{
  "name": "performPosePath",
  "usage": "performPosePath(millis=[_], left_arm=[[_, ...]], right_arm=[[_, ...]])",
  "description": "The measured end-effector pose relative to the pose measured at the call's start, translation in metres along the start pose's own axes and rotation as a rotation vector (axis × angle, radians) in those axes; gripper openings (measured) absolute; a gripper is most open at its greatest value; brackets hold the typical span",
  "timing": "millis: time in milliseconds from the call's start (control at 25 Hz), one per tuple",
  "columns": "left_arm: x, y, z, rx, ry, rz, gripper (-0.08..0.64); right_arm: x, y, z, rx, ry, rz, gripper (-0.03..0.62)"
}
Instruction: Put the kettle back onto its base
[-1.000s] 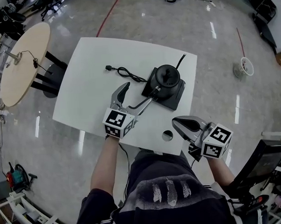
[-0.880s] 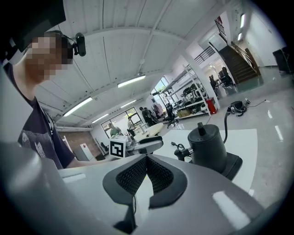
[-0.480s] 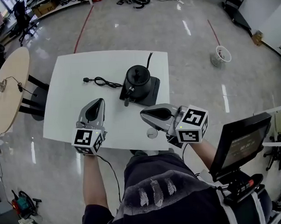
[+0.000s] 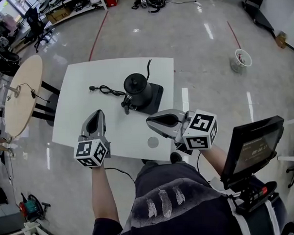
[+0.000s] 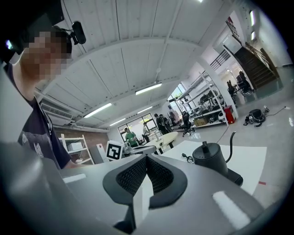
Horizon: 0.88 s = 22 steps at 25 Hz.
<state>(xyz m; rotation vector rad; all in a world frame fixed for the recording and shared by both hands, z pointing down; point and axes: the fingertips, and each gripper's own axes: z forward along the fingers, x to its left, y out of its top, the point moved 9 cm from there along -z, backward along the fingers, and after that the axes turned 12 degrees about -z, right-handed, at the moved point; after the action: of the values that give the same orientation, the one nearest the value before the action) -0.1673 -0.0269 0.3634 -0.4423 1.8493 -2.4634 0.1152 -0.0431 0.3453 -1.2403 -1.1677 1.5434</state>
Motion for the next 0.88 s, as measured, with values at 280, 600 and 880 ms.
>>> performPosePath(millis=[280,600,880], left_arm=[[-0.03,-0.004,-0.011,-0.014,0.031,0.003,-0.008],[-0.061,0.006,-0.066,-0.037,0.144,0.065,-0.005],[-0.096,-0.016,-0.12,-0.036,0.245,0.035,-0.003]], right_arm=[[-0.002,0.002,-0.02,-0.013,0.058,-0.004,0.002],[0.012,0.008,-0.019,-0.018,0.199,-0.023,0.002],[0.032,-0.018,-0.019,0.043,0.336,0.031,0.002]])
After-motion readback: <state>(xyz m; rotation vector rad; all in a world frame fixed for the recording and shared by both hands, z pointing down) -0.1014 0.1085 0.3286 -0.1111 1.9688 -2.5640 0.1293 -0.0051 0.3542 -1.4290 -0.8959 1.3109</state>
